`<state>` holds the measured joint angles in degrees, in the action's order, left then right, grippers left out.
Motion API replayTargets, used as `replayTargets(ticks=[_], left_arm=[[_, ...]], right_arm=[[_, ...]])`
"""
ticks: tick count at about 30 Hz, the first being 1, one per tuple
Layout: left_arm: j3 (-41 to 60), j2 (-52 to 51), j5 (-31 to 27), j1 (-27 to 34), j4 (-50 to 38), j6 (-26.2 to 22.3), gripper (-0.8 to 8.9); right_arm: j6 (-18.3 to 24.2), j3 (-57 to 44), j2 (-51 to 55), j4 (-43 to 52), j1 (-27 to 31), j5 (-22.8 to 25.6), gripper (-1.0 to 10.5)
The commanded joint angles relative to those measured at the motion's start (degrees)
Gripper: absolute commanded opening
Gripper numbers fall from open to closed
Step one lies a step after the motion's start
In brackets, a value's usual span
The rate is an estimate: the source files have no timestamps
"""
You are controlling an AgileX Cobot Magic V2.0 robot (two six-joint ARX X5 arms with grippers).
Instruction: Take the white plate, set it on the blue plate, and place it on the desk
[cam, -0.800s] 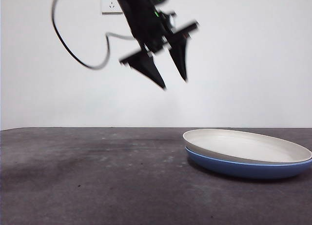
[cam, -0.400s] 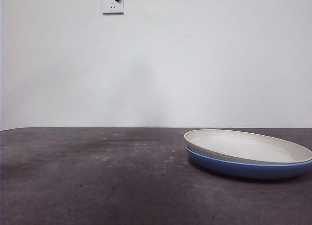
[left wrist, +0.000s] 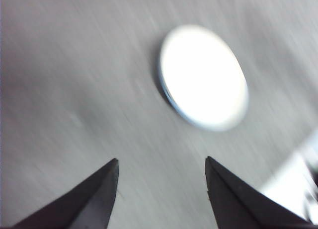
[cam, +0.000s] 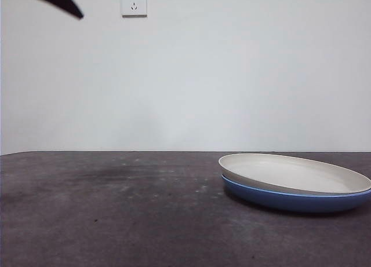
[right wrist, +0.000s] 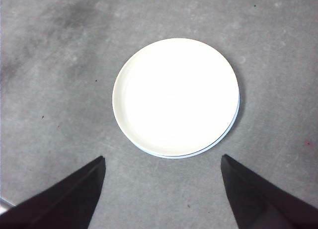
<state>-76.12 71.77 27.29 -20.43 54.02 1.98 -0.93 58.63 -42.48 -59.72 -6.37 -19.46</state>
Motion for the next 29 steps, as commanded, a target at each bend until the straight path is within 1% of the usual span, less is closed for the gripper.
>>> replayTargets(ticks=[1, 3, 4, 8, 15, 18, 20, 21, 25, 29], left_arm=[[3.93, -2.05, 5.16, -1.42, -1.03, -0.96, 2.81], [7.02, -3.48, 10.36, -2.54, -0.83, -1.53, 2.81], [8.11, -3.89, 11.54, -3.17, -0.96, -1.53, 2.81], [8.68, -4.09, 11.56, -5.49, -1.46, -1.60, 2.81], [8.68, -4.09, 11.56, -5.97, -2.29, -1.60, 2.81], [8.68, -4.09, 11.56, -5.95, -2.49, -1.60, 2.81], [8.68, -4.07, 11.56, -5.95, -2.62, -1.62, 2.81], [8.68, -4.07, 11.56, -5.95, -2.64, -1.64, 2.81], [8.68, -4.07, 11.56, -5.97, -2.62, -1.99, 2.81], [8.68, -4.09, 11.56, -5.95, -2.49, -1.99, 2.81]], right_arm=[[-0.63, 1.05, -0.85, 0.00, -0.20, -0.13, 3.7], [-0.74, 1.05, -1.29, -0.63, -0.20, -0.22, 3.7], [-1.22, 1.05, -1.31, -1.07, -0.20, -0.20, 3.7], [-2.14, 1.05, -2.01, -2.19, -0.20, -0.17, 3.7], [-4.07, 1.01, -4.20, -2.93, -0.17, 0.11, 3.7], [-4.33, 0.92, -6.14, -2.49, -0.13, 2.36, 3.7], [-4.42, 0.35, -7.98, -1.18, 0.07, 5.79, 3.7], [-4.44, -0.13, -8.85, -0.24, 0.24, 6.34, 3.7], [-4.74, -4.15, -13.25, 5.18, 1.53, 5.97, 3.7], [-5.84, -10.03, -18.56, 13.16, 2.40, 5.38, 3.7]])
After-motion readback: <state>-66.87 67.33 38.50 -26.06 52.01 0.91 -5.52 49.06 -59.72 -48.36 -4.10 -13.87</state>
